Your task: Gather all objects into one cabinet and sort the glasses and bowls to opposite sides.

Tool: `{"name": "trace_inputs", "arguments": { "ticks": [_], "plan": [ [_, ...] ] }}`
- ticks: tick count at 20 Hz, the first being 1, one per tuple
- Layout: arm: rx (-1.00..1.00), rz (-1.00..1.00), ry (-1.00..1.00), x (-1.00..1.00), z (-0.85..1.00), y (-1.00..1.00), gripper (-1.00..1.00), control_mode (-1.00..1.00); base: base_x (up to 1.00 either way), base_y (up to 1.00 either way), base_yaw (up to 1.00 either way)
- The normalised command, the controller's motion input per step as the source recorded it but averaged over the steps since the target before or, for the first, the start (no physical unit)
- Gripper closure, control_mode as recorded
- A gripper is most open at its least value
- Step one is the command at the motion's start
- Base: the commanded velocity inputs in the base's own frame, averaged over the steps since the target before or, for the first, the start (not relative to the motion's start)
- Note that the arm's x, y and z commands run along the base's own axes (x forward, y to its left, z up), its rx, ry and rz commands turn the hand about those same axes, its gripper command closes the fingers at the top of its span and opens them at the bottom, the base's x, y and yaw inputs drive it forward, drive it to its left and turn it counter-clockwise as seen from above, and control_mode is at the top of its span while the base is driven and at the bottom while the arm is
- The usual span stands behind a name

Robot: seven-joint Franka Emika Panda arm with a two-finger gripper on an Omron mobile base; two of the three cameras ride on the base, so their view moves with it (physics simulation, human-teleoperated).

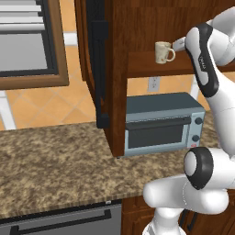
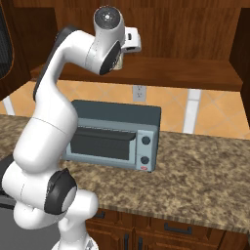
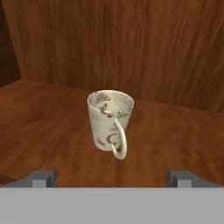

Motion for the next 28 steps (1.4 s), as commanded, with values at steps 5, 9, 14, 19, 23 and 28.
{"name": "trace_inputs", "arguments": {
  "ticks": [5, 9, 14, 19, 23, 28],
  "plan": [
    [0.0, 0.0, 0.0, 0.22, -0.06, -0.02, -1.0, -1.0, 0.0, 0.0, 0.0],
    [0.0, 0.0, 0.0, 0.13, -0.08, -0.06, -1.0, -1.0, 0.0, 0.0, 0.0],
    [0.0, 0.0, 0.0, 0.13, -0.14, -0.01, -1.0, -1.0, 0.0, 0.0, 0.0],
    [0.0, 0.0, 0.0, 0.08, -0.19, 0.0, -1.0, -1.0, 0.0, 0.0, 0.0],
    [0.0, 0.0, 0.0, 0.15, -0.06, 0.0, -1.0, -1.0, 0.0, 0.0, 0.0],
    [0.0, 0.0, 0.0, 0.26, -0.11, 0.0, -1.0, -1.0, 0.0, 0.0, 0.0]
  ]
}}
